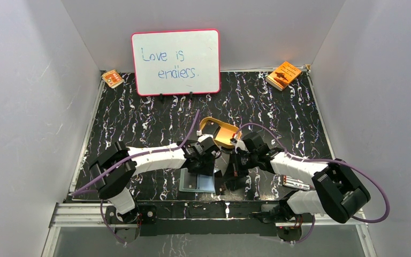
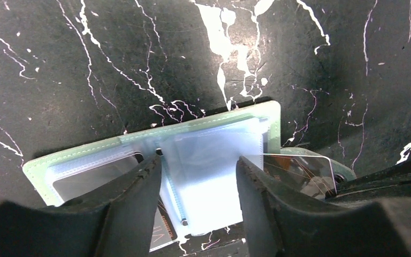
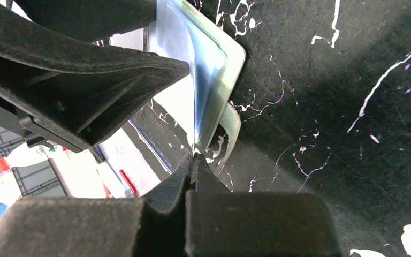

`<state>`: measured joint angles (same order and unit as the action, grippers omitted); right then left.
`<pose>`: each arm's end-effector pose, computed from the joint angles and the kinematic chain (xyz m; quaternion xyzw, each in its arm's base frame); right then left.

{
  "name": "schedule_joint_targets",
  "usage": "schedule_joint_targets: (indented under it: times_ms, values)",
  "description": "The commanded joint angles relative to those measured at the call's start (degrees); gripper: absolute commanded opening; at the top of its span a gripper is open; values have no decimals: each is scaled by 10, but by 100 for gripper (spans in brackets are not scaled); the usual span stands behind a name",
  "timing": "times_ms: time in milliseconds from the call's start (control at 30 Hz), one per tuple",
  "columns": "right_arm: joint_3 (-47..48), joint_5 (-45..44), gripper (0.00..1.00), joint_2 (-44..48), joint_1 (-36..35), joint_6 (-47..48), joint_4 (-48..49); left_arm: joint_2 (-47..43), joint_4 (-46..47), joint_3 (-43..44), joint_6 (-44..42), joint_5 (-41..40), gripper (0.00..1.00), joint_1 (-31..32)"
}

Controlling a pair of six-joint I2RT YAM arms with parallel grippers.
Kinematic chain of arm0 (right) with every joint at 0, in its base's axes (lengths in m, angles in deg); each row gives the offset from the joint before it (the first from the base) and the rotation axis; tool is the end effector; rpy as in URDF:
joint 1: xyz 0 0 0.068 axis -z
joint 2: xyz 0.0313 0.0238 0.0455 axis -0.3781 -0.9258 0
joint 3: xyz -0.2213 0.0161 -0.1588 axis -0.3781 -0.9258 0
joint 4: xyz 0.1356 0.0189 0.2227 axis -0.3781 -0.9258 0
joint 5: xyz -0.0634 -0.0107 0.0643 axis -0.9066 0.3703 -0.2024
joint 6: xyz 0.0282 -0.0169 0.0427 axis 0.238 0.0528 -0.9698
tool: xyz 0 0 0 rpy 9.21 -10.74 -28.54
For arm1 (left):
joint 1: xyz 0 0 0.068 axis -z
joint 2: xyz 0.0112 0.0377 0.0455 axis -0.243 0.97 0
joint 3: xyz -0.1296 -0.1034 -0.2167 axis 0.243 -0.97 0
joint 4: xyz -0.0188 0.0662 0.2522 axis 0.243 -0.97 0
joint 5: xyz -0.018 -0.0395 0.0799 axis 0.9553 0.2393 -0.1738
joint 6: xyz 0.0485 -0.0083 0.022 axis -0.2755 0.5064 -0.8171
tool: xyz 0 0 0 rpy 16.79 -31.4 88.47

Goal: Put the credit cards into the card holder
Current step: Turn over the card slot in the card holder.

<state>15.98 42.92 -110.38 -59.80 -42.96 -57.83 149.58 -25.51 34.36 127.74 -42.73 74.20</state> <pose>0.1644 0.1522 0.1517 -0.1083 0.8971 0.4196 0.0861 0.1654 -0.2773 0.1761 0.1035 0.9594 -0.1558 0.2113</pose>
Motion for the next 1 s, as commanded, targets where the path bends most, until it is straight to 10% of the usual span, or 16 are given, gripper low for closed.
schedule_joint_targets:
  times_ms: [0,433,967]
  values:
    - [22,16,0,-6,-6,-1,27,-21,-39,23,-10,-18,55,0]
    - [29,21,0,-33,-24,-10,58,-51,-55,43,4,-16,77,0]
    - [70,6,0,-39,-55,-38,62,-290,-118,-89,122,-128,77,-2]
